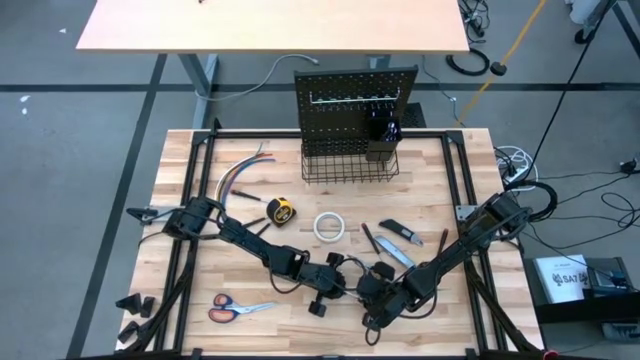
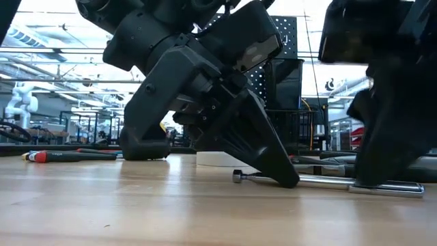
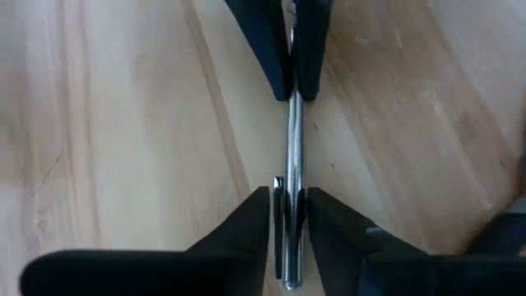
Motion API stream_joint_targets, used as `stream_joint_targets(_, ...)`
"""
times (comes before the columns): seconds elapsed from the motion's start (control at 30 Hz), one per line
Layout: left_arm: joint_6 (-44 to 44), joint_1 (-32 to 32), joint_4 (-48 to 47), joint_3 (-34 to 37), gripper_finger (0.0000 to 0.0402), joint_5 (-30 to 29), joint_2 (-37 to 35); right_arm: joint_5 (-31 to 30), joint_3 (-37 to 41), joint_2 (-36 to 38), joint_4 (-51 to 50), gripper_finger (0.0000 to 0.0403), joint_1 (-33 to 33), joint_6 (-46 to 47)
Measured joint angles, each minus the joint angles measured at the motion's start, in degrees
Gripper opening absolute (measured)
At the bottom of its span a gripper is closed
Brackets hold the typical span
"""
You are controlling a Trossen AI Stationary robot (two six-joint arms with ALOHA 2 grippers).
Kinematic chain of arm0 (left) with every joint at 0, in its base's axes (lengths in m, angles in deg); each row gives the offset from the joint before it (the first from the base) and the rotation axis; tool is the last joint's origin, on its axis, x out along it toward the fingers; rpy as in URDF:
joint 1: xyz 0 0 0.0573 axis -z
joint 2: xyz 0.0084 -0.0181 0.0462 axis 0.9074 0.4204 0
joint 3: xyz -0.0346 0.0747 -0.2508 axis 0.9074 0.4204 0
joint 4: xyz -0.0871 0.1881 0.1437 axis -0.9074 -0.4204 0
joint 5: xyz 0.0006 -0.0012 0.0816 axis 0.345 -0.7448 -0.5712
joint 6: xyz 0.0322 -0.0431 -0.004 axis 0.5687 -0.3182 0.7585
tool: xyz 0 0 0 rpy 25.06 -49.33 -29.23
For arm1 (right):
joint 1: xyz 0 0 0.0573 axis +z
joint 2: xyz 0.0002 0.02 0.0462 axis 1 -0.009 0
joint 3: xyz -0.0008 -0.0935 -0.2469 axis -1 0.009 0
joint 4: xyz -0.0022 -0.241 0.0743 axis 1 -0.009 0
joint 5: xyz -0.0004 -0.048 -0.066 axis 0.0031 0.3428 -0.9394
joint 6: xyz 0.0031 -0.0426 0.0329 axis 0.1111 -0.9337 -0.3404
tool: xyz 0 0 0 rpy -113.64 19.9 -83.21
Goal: Hang tools onto peg board
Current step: Put the tire pressure gauge pen into the black bin on the peg board
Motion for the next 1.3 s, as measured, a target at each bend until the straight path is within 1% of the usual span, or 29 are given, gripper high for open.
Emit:
stream_joint_targets(0.1, 0.1, 0.0, 2.4, 0.2, 0.0018, 0.0, -0.3, -1.2, 0.0, 3.6, 0.1, 0.0093, 0.9, -2.1)
stream_joint_targets(0.2, 0.2, 0.0, 3.5, 0.3, 0.0018, -0.6, -1.0, -5.4, -0.1, 7.3, 0.2, 0.0102, 2.5, -5.2)
stream_joint_targets(0.27, 1.2, 0.1, 2.8, 0.4, 0.0018, -2.3, -2.1, -10.9, -0.1, 10.2, -0.1, 0.0105, 4.3, -7.8)
stream_joint_targets(0.37, 1.7, 0.3, 3.2, 0.6, 0.0018, -4.5, -4.5, -22.4, -0.1, 15.0, -0.8, 0.0106, 8.0, -10.4)
stream_joint_targets(0.47, 3.2, 0.7, 4.6, 0.8, 0.0018, -5.3, -7.4, -32.1, -0.1, 18.7, -3.5, 0.0106, 12.3, -10.7)
stream_joint_targets(0.57, 4.5, 1.7, 6.9, 2.8, 0.0018, -7.2, -9.9, -39.0, -0.1, 20.8, -6.3, 0.0106, 16.1, -8.6)
stream_joint_targets(0.63, 5.5, 2.3, 10.8, 4.6, 0.0018, -7.3, -11.8, -42.0, -0.2, 20.9, -7.6, 0.0106, 17.8, -6.8)
stream_joint_targets(0.77, 6.0, 2.9, 24.3, 9.9, 0.0017, -7.3, -15.7, -45.4, 0.9, 20.4, -6.2, 0.0106, 19.8, -6.9)
stream_joint_targets(0.83, 5.7, 3.0, 31.2, 13.2, 0.0017, -7.3, -17.2, -47.9, 2.2, 20.2, -3.2, 0.0106, 20.9, -10.8)
stream_joint_targets(0.93, 5.5, 3.1, 42.1, 18.9, 0.0017, -7.3, -19.9, -53.4, 4.9, 20.2, 4.1, 0.0106, 23.4, -19.0)
stream_joint_targets(1.0, 4.9, 3.1, 51.0, 22.6, 0.0017, -7.3, -21.3, -54.8, 6.4, 20.2, 5.9, 0.0106, 24.5, -19.7)
stream_joint_targets(1.07, 4.3, 3.1, 61.3, 25.5, 0.0017, -7.2, -21.7, -54.6, 7.2, 20.3, 6.7, 0.0106, 24.3, -18.2)
stream_joint_targets(1.1, 4.2, 2.9, 66.0, 26.4, 0.0017, -7.1, -21.7, -53.9, 7.5, 20.3, 7.2, 0.0106, 23.6, -17.4)
stream_joint_targets(1.17, 4.1, 2.1, 73.9, 26.9, 0.0017, -6.8, -21.8, -49.1, 7.5, 20.3, 8.3, 0.0106, 21.4, -17.1)
stream_joint_targets(1.23, 3.2, 1.4, 77.2, 26.5, 0.0017, -6.5, -21.9, -44.6, 6.7, 20.3, 9.0, 0.0107, 18.9, -19.1)
stream_joint_targets(1.3, 1.9, 0.9, 76.3, 25.8, 0.0017, -6.4, -21.8, -40.5, 5.5, 20.3, 11.2, 0.0109, 15.9, -23.1)
